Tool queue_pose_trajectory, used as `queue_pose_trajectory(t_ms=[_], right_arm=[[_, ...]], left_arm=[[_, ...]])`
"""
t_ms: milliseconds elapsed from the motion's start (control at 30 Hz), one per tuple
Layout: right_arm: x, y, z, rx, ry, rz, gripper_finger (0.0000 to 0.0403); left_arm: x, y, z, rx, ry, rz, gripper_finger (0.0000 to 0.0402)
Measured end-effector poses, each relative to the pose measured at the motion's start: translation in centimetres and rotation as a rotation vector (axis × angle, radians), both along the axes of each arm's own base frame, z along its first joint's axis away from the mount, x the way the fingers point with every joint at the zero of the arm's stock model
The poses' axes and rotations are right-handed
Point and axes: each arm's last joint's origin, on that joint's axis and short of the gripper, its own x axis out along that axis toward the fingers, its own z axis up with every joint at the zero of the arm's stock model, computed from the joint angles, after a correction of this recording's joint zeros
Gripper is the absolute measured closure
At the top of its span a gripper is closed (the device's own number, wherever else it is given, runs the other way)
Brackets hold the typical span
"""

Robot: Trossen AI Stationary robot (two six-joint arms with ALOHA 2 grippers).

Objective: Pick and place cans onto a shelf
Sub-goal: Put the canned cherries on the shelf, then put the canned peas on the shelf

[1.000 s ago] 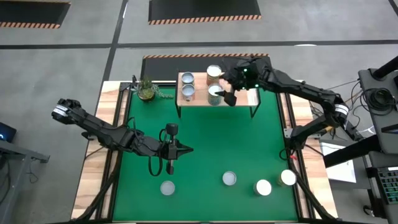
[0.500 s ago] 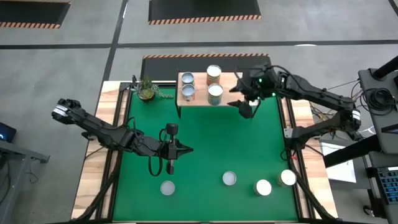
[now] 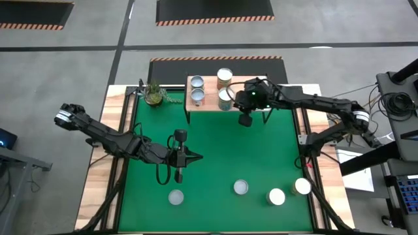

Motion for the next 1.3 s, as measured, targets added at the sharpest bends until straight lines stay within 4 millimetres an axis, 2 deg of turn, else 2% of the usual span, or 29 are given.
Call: queue_pose_trajectory(t_ms=[167,333,500,700,833,1000,1167,1300], right_arm=[[1.5,-0.7,-0.9,-0.02,0.008,0.009,0.039],[2.1,-1.2,-0.9,-0.038,0.015,0.006,0.039],[1.8,-1.3,-0.7,-0.05,0.022,0.0,0.039],[0.4,-0.4,0.6,-0.014,0.012,-0.008,0.039],[-0.8,1.7,2.0,0.115,-0.047,0.068,0.039],[-1.7,5.9,2.7,0.228,-0.094,0.178,0.039],[-2.7,10.7,2.7,0.328,-0.096,0.281,0.039],[-3.5,13.9,1.8,0.449,-0.048,0.305,0.039]], left_arm=[[0.0,0.0,0.0,0.0,0.0,0.0,0.0402],[0.0,0.0,0.0,0.0,0.0,0.0,0.0402],[0.0,0.0,0.0,0.0,0.0,0.0,0.0402],[0.0,0.0,0.0,0.0,0.0,0.0,0.0402],[0.0,0.0,0.0,0.0,0.0,0.0,0.0402],[0.0,0.0,0.0,-0.01,-0.005,0.003,0.0402],[0.1,0.0,0.2,-0.026,-0.018,0.005,0.0402],[0.1,0.0,0.2,-0.027,-0.022,0.005,0.0402]])
